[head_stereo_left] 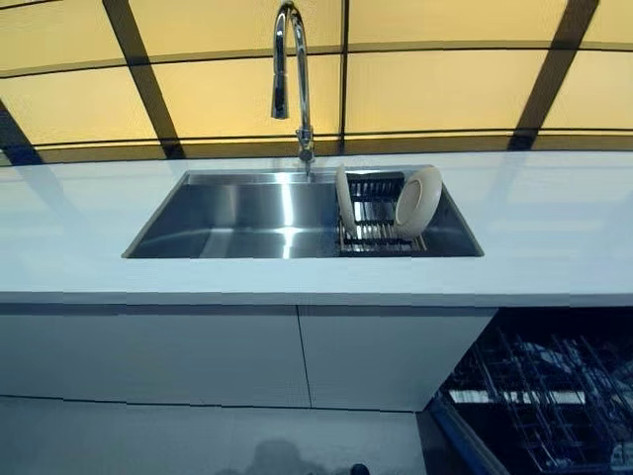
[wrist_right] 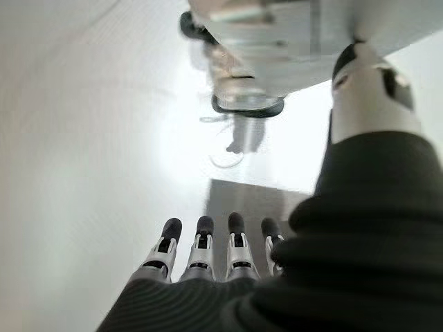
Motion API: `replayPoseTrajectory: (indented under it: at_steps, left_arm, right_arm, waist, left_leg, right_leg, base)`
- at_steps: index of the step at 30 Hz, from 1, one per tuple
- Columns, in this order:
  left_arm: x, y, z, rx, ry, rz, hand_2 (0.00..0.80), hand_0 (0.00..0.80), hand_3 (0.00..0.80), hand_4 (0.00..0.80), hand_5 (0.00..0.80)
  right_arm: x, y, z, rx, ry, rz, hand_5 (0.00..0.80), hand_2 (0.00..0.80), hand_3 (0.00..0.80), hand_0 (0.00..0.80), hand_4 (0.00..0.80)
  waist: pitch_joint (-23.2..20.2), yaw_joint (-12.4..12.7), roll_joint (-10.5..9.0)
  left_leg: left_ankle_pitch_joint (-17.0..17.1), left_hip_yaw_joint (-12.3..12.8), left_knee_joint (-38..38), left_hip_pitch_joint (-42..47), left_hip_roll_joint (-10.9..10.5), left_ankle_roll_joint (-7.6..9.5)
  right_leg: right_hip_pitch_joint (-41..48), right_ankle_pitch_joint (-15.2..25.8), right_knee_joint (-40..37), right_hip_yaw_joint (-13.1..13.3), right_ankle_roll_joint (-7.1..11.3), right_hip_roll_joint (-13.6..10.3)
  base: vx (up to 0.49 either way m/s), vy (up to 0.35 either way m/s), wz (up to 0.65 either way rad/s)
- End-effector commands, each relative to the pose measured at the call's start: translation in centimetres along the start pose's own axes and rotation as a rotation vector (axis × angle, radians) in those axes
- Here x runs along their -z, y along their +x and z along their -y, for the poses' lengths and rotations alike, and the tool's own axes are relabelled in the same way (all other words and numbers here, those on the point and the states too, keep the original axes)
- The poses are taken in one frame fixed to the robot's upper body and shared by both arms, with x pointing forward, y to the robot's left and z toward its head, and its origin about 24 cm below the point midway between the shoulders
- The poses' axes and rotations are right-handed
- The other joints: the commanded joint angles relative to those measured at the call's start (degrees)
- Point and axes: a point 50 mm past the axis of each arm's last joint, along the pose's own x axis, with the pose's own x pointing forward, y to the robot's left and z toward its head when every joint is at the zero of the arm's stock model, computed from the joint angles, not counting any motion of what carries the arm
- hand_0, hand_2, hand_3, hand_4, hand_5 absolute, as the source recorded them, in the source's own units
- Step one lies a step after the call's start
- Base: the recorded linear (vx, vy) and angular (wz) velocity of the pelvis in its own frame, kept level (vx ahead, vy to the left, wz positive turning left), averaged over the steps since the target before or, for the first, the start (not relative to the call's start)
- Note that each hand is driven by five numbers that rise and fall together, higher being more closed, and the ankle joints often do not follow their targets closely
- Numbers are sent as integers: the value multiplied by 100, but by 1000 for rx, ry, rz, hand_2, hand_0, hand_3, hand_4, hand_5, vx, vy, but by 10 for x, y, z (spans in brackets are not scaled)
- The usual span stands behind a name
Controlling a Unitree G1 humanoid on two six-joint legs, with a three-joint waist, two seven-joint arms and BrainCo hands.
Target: Take plates into dishwasher
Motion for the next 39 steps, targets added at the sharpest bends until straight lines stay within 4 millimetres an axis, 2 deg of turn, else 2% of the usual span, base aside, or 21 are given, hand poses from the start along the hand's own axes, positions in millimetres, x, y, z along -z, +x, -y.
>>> replayPoseTrajectory:
  at_steps: [1,3,4,6,9,14,16,17,19,24,27,29,30,32,35,37,38,39]
  left_arm:
    - [-14,0,2,1,72,26,0,0,0,0,0]
    - [-17,-1,-5,-14,92,34,0,0,0,0,0]
    - [-18,-1,-12,-33,110,40,0,0,0,0,0]
    - [-20,-2,-23,-59,116,45,0,0,0,0,0]
    - [-24,-5,-44,-96,102,56,0,0,0,0,0]
    - [-22,-6,-56,-118,67,55,0,0,0,0,0]
    - [-17,-7,-59,-120,55,48,0,0,0,0,0]
    - [-16,-7,-60,-120,54,47,0,0,0,0,0]
    - [-12,-7,-62,-124,49,37,0,0,0,0,0]
    - [-3,-7,-65,-133,58,18,0,0,0,0,0]
    - [2,-7,-67,-130,74,6,0,0,0,0,0]
    - [3,-6,-66,-125,80,0,0,0,0,0,0]
    - [6,-6,-63,-119,86,-5,0,0,0,0,0]
    - [9,-5,-59,-111,99,-11,0,0,0,0,0]
    - [10,-4,-52,-101,112,-14,0,0,0,0,0]
    - [11,-4,-49,-98,113,-14,0,0,0,0,0]
    - [11,-4,-49,-98,113,-14,0,0,0,0,0]
    - [12,-4,-49,-99,109,-15,0,0,0,0,0]
  right_arm:
    - [-45,-7,-4,-132,-330,208,0,0,0,0,0]
    - [-67,-13,-2,-136,-476,318,0,0,0,0,0]
    - [-86,-22,0,-156,-577,419,0,0,0,0,0]
    - [-112,-39,4,-195,-635,527,0,0,0,0,0]
    - [-144,-78,18,-294,-671,692,0,0,0,0,0]
    - [-169,-134,32,-499,-672,860,0,0,0,0,0]
    - [-176,-161,32,-676,-650,941,0,0,0,0,0]
    - [-177,-164,31,-693,-646,949,0,0,0,0,0]
    - [-181,-188,29,-894,-598,1006,0,0,0,0,0]
    - [-180,-207,19,-1175,-535,1037,0,0,0,0,0]
    - [-185,-233,8,-1456,-414,1138,0,0,0,0,0]
    - [-189,-245,6,-1552,-341,1200,0,0,0,0,0]
    - [-193,-257,4,-1648,-247,1271,0,0,0,0,0]
    - [-201,-266,7,-1686,-106,1367,0,0,0,0,0]
    - [-216,-270,24,-1587,100,1491,0,0,0,0,0]
    - [-230,-270,54,-1428,310,1578,0,0,0,0,0]
    - [-231,-269,60,-1404,342,1590,0,0,0,0,0]
    - [-239,-269,91,-1235,503,1659,0,0,0,0,0]
  waist:
    - [-137,180,-92]
    - [-157,227,-159]
    - [-151,252,-210]
    - [-138,263,-273]
    - [-103,232,-367]
    - [-79,108,-441]
    - [-94,67,-465]
    - [-97,66,-466]
    - [-133,52,-486]
    - [-219,71,-501]
    - [-270,106,-508]
    - [-289,115,-501]
    - [-316,124,-491]
    - [-338,141,-473]
    - [-375,148,-449]
    - [-393,127,-429]
    - [-392,123,-426]
    - [-406,108,-414]
  left_leg:
    - [-253,224,233,-69,-203,250]
    - [-262,235,206,-110,-189,243]
    - [-277,264,191,-129,-174,252]
    - [-290,321,164,-138,-155,263]
    - [-290,459,102,-177,-120,276]
    - [-295,650,6,-156,-52,280]
    - [-306,722,4,-154,-31,279]
    - [-306,729,3,-151,-29,278]
    - [-302,761,-33,-115,-11,262]
    - [-270,770,-136,-55,10,252]
    - [-279,767,-170,-7,17,256]
    - [-292,763,-167,10,15,262]
    - [-310,760,-163,25,13,269]
    - [-345,741,-143,46,4,276]
    - [-387,712,-144,88,-9,278]
    - [-412,715,-137,115,-10,272]
    - [-421,715,-130,118,-10,271]
    - [-458,716,-115,139,-8,269]
  right_leg:
    - [814,127,-741,118,184,104]
    - [813,93,-754,107,191,104]
    - [789,71,-729,103,205,106]
    - [750,55,-701,106,225,107]
    - [649,83,-669,153,276,123]
    - [551,115,-622,260,330,152]
    - [549,97,-608,294,339,159]
    - [550,96,-606,297,339,160]
    - [568,90,-610,307,360,162]
    - [654,90,-692,321,387,163]
    - [740,81,-762,307,406,155]
    - [784,69,-787,312,408,152]
    - [824,49,-810,317,409,147]
    - [884,18,-838,314,406,138]
    - [963,-10,-896,310,401,126]
    - [1003,-32,-908,295,383,116]
    - [1013,-38,-911,292,381,115]
    - [1051,-57,-926,285,371,112]
  base:
    - [141,-100,29]
    - [45,-67,10]
    - [31,-57,-1]
    - [25,-50,4]
    - [5,-37,5]
    - [12,-15,-16]
    - [17,-3,-16]
    - [24,-3,-11]
    - [38,-2,-9]
    - [39,-5,-1]
    - [45,-9,1]
    - [47,1,0]
    - [53,6,-1]
    - [56,9,0]
    - [48,7,0]
    - [46,4,1]
    - [63,-4,1]
    - [57,-11,1]
